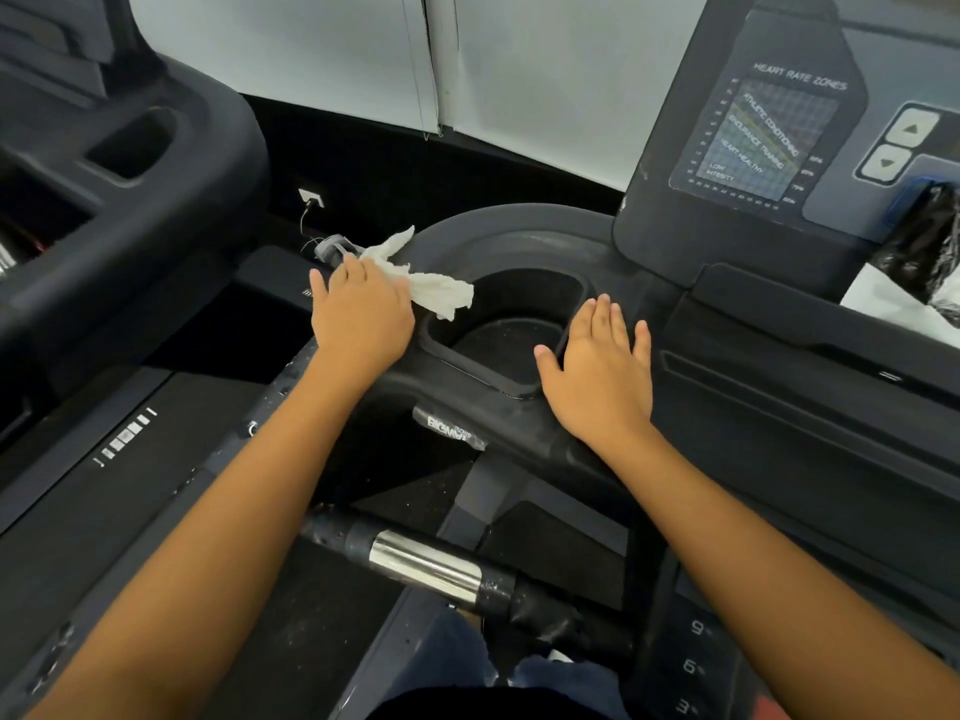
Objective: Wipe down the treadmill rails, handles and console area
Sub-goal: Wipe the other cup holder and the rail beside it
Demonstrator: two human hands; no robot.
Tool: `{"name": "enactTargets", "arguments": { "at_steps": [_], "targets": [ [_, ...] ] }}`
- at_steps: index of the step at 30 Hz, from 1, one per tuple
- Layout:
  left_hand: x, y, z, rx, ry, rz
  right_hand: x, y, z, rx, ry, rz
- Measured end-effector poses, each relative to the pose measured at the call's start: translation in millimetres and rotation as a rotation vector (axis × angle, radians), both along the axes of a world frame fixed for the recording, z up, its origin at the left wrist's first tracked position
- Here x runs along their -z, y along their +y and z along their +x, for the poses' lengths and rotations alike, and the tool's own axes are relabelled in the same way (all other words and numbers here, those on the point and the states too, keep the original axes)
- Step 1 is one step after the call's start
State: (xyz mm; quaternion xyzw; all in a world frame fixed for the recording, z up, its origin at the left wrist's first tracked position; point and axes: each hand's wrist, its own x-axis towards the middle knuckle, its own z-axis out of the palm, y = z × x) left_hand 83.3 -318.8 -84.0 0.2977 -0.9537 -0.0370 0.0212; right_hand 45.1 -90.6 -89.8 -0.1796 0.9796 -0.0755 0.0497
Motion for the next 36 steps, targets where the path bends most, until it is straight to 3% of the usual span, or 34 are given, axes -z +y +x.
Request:
{"name": "enactTargets", "arguments": {
  "at_steps": [5, 8, 12, 15, 18, 27, 36],
  "targets": [
    [-9, -10, -29, -0.074, 0.063, 0.044, -1, 1, -1, -0.002, -0.003, 0.0],
    [5, -2, -49, 0.044, -0.09, 0.045, -1, 0, -1, 0.0, -0.001, 0.006],
    [7, 22, -82, 0.07, -0.013, 0.057, -1, -1, 0, 0.012, 0.002, 0.007],
    [6, 46, -104, 0.242, 0.016, -0.007, -1, -1, 1, 0.012, 0.001, 0.011],
    [9, 59, -112, 0.353, -0.008, 0.064, -1, -1, 0, 0.008, 0.002, 0.013],
    [23, 17, -32, 0.195, 0.019, -0.018, 0, 0, 0, -0.001, -0.007, 0.005],
    [33, 27, 47, 0.15, 0.025, -0.025, 2, 1, -1, -0.009, 0.003, 0.02]
  ]
}}
